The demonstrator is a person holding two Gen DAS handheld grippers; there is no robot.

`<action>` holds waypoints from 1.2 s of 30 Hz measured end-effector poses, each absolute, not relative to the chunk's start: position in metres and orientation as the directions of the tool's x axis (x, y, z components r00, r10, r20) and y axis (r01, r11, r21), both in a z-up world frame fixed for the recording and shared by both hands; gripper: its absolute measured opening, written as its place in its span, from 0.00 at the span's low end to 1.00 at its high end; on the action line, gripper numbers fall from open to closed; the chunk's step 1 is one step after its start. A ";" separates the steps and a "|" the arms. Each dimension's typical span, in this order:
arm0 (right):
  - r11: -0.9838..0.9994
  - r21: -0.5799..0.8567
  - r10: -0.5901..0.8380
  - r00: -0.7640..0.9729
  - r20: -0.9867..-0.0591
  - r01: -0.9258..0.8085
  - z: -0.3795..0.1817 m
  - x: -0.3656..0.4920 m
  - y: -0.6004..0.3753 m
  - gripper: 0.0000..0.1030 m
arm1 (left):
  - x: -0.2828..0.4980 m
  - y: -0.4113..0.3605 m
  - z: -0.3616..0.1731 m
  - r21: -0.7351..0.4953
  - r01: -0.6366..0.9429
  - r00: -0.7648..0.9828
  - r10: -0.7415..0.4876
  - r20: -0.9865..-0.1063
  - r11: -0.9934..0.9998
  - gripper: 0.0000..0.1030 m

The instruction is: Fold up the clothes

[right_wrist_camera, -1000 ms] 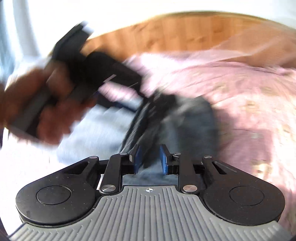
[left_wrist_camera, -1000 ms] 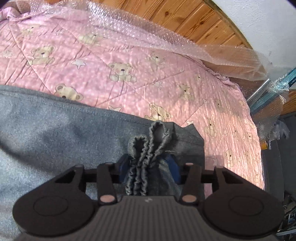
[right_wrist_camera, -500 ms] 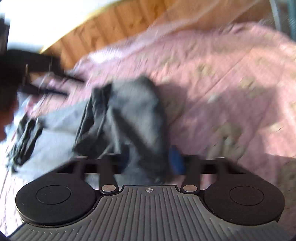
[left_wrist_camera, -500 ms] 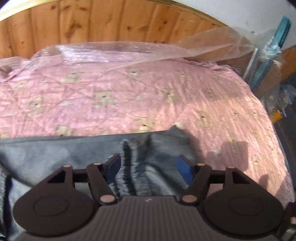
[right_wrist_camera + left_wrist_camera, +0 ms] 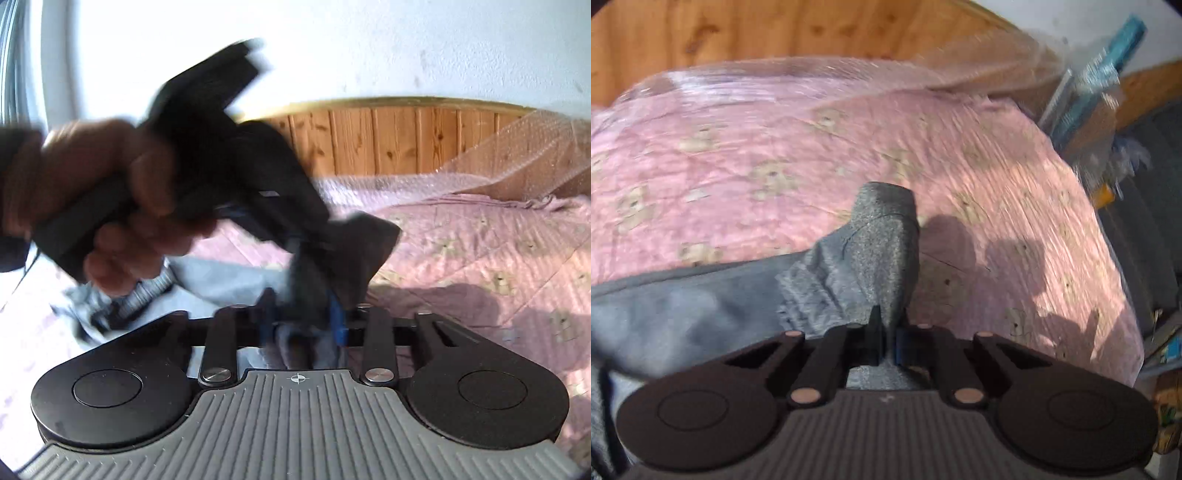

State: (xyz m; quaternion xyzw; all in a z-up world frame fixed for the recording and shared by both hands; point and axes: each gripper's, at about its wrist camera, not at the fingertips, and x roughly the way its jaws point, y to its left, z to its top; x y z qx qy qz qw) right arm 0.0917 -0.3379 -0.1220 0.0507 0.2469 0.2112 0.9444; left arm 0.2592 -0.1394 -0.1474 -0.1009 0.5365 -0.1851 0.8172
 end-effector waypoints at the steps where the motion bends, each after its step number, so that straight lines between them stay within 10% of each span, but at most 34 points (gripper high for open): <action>1: 0.898 0.237 0.440 0.782 -0.441 -0.371 -0.119 0.093 -0.335 0.42 | 0.253 -0.111 -0.151 -0.375 0.138 0.368 -0.399 -0.840 0.917 0.06; 8: 0.881 0.255 0.461 0.603 -0.651 -0.399 -0.171 0.137 -0.251 0.19 | 0.249 -0.036 -0.229 -0.441 -0.013 0.306 -0.416 -0.856 0.897 0.14; 15: 0.903 0.116 0.348 0.545 -0.763 -0.415 -0.177 0.142 -0.220 0.22 | 0.222 -0.008 -0.219 -0.447 -0.017 0.394 -0.405 -0.825 0.894 0.40; 24: 0.920 0.053 0.266 0.519 -0.812 -0.388 -0.186 0.193 -0.185 0.20 | 0.185 0.040 -0.198 -0.449 0.003 0.443 -0.404 -0.801 0.894 0.45; 30: 0.909 0.240 0.404 0.578 -0.709 -0.340 -0.134 0.201 -0.152 0.48 | 0.152 0.120 -0.172 -0.336 -0.038 0.550 -0.261 -0.794 0.941 0.53; 36: 0.813 0.402 0.570 0.429 -0.701 -0.422 -0.160 0.259 -0.057 0.49 | 0.137 0.166 -0.187 -0.356 -0.114 0.533 -0.246 -0.810 0.927 0.53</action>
